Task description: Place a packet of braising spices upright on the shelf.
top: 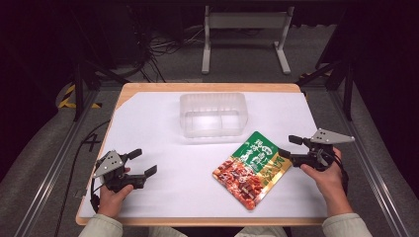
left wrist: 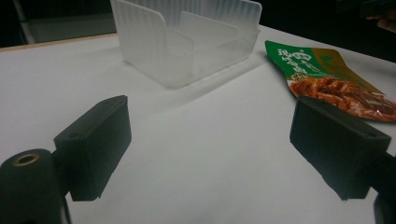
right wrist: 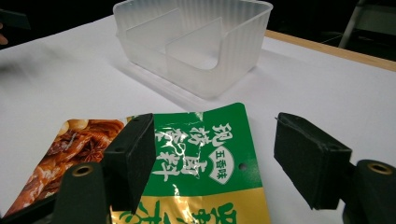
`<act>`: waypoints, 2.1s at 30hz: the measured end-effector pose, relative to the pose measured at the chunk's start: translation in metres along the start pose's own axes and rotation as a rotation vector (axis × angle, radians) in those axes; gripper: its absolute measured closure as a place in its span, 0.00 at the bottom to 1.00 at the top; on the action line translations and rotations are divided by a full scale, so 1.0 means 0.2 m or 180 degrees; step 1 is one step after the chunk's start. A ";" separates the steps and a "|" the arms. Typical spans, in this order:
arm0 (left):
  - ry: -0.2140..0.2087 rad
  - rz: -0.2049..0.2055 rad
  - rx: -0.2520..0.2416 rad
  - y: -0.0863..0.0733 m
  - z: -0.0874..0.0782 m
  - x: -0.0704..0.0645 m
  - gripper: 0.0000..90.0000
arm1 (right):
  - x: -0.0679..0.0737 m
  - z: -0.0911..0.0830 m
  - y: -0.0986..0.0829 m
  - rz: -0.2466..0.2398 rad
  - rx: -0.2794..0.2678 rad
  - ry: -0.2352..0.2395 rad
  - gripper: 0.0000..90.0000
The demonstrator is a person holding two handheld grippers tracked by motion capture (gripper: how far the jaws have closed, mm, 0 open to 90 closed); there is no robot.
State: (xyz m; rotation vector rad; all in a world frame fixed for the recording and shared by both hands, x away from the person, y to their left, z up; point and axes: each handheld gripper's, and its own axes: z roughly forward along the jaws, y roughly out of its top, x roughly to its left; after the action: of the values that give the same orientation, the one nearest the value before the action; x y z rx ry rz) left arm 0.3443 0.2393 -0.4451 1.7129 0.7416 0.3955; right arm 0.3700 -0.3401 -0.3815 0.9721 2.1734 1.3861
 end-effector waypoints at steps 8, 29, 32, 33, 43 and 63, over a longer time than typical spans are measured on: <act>-0.0014 0.0017 0.0023 0.00 0.01 0.00 0.15 | -0.07 0.04 -0.01 0.0143 0.0046 -0.0033 0.33; -0.0042 0.0018 0.0040 0.00 0.01 0.00 0.15 | -0.15 0.17 -0.13 0.0530 0.0789 -0.0020 0.34; -0.0044 0.0017 0.0040 0.00 0.01 0.00 0.15 | -0.15 0.18 -0.14 0.0551 0.0874 0.0021 0.34; -0.0043 0.0026 0.0047 0.00 0.01 0.00 0.15 | -0.15 0.18 -0.15 0.0548 0.0890 0.0027 0.34; -0.0047 0.0039 0.0056 0.00 0.02 0.00 0.15 | -0.15 0.20 -0.17 0.0574 0.1025 0.0115 0.37; -0.0046 0.0051 0.0058 0.00 0.02 -0.01 0.15 | -0.08 0.18 -0.15 0.0431 0.1078 0.0575 0.64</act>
State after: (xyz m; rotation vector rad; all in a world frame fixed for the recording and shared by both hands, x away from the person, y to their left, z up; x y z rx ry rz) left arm 0.3463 0.2352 -0.4464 1.7379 0.7234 0.3882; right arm 0.3943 -0.3368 -0.4255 1.1710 2.5794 1.2268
